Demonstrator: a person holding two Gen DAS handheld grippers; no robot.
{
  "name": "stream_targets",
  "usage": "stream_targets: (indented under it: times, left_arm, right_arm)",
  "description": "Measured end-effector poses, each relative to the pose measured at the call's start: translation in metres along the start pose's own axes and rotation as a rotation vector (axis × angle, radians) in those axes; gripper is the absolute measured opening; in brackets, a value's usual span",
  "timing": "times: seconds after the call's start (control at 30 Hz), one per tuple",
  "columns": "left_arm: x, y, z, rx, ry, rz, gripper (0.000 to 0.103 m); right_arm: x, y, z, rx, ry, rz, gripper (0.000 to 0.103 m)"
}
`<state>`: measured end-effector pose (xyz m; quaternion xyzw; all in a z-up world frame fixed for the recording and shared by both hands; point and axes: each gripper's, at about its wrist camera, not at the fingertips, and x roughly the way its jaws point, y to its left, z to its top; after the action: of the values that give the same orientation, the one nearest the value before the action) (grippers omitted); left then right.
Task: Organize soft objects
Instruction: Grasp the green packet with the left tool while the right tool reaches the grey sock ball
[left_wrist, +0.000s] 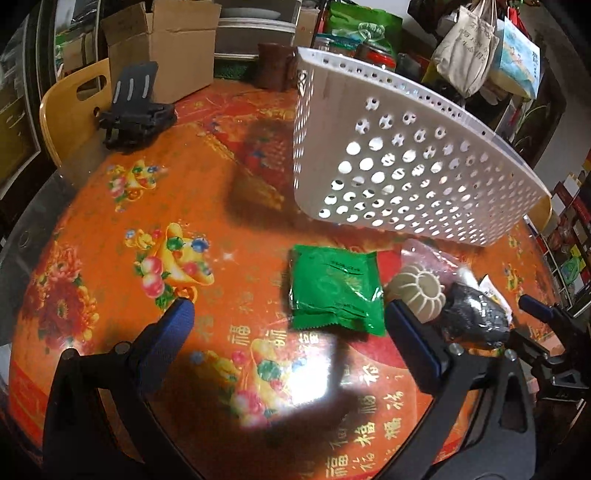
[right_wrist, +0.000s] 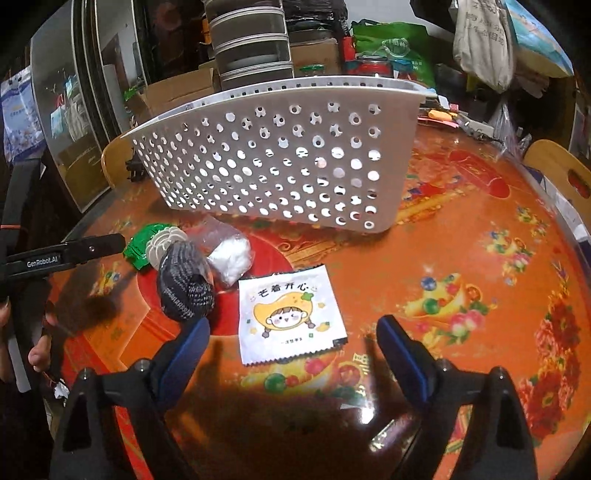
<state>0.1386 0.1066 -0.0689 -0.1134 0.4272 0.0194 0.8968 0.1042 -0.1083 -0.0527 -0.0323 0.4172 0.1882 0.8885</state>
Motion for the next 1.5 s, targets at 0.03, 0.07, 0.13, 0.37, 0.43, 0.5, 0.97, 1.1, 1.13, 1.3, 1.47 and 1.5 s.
stream_targets:
  times: [0.03, 0.07, 0.13, 0.37, 0.43, 0.5, 0.97, 1.1, 1.13, 1.3, 1.47, 1.5]
  left_arm:
    - [0.003, 0.000, 0.001, 0.002, 0.005, 0.002, 0.100]
    - [0.005, 0.000, 0.001, 0.004, 0.011, 0.001, 0.099]
    - [0.011, 0.000, 0.002, 0.007, 0.024, 0.001, 0.097]
    - [0.022, -0.009, 0.006, 0.050, 0.022, 0.041, 0.092]
    - [0.024, -0.011, 0.006, 0.063, 0.018, 0.057, 0.088]
    - [0.024, -0.016, 0.006, 0.081, 0.012, 0.064, 0.081]
    - [0.019, -0.041, -0.001, 0.162, -0.014, 0.042, 0.042]
    - [0.015, -0.043, -0.005, 0.175, -0.020, 0.026, 0.035]
    - [0.014, -0.043, -0.005, 0.176, -0.021, 0.021, 0.033]
    - [0.008, -0.040, -0.009, 0.157, -0.038, -0.003, 0.028]
    - [0.001, -0.033, -0.009, 0.134, -0.073, -0.017, 0.026]
    - [0.000, -0.032, -0.009, 0.128, -0.081, -0.018, 0.026]
  right_arm:
    - [0.001, 0.002, 0.000, -0.005, 0.003, -0.001, 0.091]
    - [0.003, 0.002, 0.001, -0.010, 0.009, -0.003, 0.088]
    - [0.006, 0.003, 0.003, -0.019, 0.024, -0.007, 0.084]
    - [0.013, 0.004, 0.004, -0.027, 0.049, -0.008, 0.072]
    - [0.014, 0.005, 0.004, -0.029, 0.048, -0.010, 0.071]
    - [0.013, 0.005, 0.004, -0.028, 0.046, -0.015, 0.067]
    - [0.013, 0.013, 0.002, -0.065, 0.036, -0.042, 0.038]
    - [0.013, 0.016, 0.001, -0.076, 0.033, -0.049, 0.027]
    - [0.013, 0.016, 0.001, -0.074, 0.031, -0.050, 0.023]
    - [0.011, 0.011, 0.001, -0.048, 0.023, -0.022, 0.008]
    - [0.008, 0.010, 0.000, -0.043, 0.008, -0.002, 0.002]
    - [0.006, 0.009, -0.001, -0.040, -0.001, 0.003, 0.002]
